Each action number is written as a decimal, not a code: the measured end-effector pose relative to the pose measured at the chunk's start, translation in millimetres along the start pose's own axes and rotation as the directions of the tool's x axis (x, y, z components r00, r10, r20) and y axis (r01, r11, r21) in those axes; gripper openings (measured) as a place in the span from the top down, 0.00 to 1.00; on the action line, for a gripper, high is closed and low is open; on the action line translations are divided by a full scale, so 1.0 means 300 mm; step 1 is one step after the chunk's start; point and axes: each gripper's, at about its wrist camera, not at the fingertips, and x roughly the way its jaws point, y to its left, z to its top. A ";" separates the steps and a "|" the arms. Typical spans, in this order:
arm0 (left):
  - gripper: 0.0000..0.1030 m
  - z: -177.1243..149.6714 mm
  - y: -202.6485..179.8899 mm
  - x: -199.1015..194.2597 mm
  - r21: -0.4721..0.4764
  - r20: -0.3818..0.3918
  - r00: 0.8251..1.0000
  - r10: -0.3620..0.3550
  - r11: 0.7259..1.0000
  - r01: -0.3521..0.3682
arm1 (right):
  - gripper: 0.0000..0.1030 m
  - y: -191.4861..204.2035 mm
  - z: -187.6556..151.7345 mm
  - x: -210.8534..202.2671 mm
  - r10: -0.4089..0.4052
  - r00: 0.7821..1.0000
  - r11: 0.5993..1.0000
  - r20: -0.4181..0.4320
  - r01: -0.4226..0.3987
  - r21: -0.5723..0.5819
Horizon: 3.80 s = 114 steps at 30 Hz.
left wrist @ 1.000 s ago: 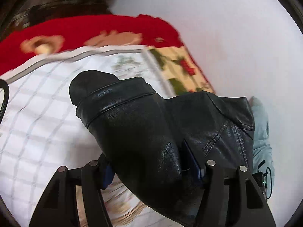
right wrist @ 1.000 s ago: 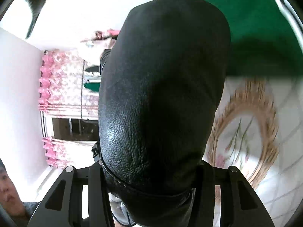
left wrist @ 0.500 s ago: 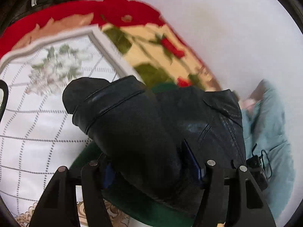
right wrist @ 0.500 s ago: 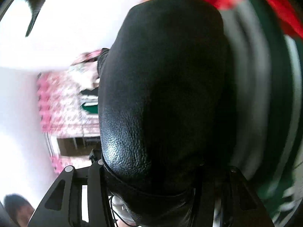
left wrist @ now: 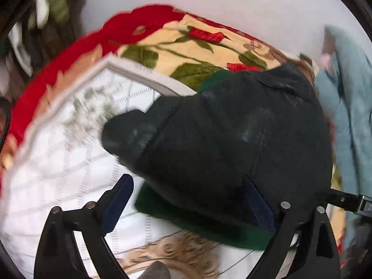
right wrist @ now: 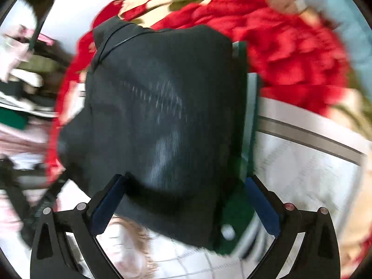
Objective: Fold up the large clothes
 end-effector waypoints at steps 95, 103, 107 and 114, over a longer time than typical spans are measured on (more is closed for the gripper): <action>0.05 -0.376 0.287 -2.085 0.260 0.359 0.928 -0.102 0.966 0.006 | 0.00 1.159 -1.545 -2.151 -0.425 0.646 0.890 0.634 0.426 0.163; 0.05 -0.366 0.289 -2.079 0.261 0.350 0.932 -0.098 0.965 0.003 | 0.00 1.158 -1.530 -2.132 -0.424 0.653 0.890 0.628 0.430 0.154; 0.05 -0.366 0.290 -2.080 0.263 0.348 0.932 -0.098 0.965 0.004 | 0.00 1.154 -1.532 -2.127 -0.423 0.653 0.890 0.628 0.430 0.153; 0.05 -0.371 0.294 -2.076 0.266 0.343 0.934 -0.101 0.964 0.006 | 0.00 1.156 -1.520 -2.115 -0.422 0.655 0.890 0.627 0.432 0.148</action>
